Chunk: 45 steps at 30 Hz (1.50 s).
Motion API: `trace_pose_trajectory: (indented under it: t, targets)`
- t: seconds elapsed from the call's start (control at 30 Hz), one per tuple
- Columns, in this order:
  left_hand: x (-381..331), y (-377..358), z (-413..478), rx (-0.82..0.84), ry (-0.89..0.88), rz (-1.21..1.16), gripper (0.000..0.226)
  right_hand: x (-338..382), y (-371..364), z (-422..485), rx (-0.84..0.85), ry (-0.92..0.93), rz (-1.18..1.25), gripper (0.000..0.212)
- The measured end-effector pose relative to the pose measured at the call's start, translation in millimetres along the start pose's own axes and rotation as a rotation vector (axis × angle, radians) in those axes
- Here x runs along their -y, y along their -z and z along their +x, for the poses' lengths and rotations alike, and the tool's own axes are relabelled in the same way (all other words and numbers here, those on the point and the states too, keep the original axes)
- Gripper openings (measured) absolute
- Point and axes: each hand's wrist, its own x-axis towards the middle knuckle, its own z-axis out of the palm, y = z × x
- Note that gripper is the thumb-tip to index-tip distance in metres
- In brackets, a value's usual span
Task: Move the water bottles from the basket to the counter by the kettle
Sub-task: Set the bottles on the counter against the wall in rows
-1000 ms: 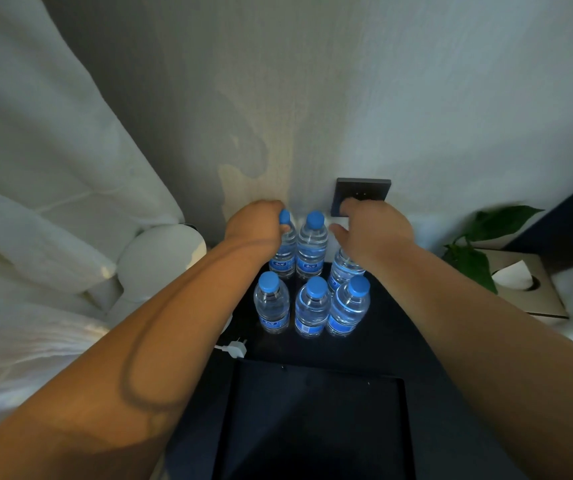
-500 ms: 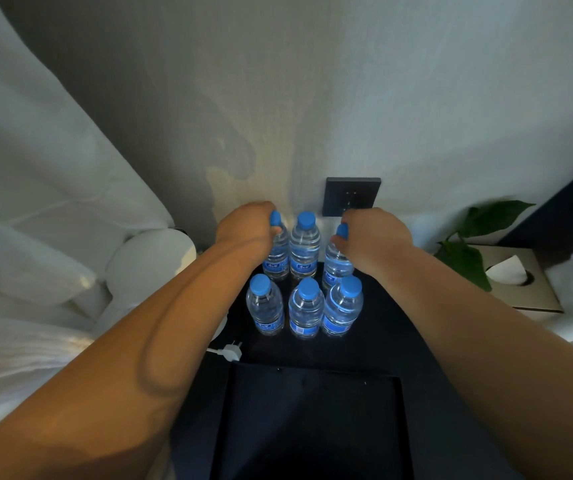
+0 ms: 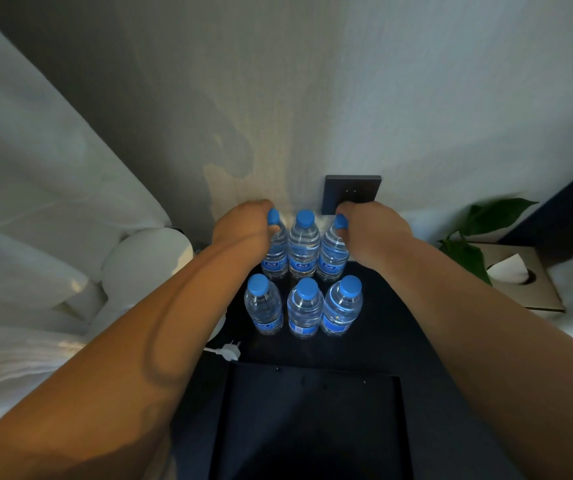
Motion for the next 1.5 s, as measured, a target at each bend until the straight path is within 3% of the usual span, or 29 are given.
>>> trace_pose_trajectory:
  t: [0.17,0.33,0.6,1.5]
  targets:
    - [0,0,0,-0.002,0.004,0.009,0.020,-2,-5,0,-0.003,0.003,0.007,0.031]
    - [-1,0,0,0.004,0.006,0.012,0.018,-2,-11,-2,-0.037,0.044,-0.018,0.050]
    - [-1,1,0,0.016,0.009,0.008,0.017,2,-5,-7,-0.097,-0.038,-0.038,0.041]
    - [3,-4,1,-0.005,-0.011,-0.051,0.019,6,-14,-1,-0.105,-0.162,0.045,0.047]
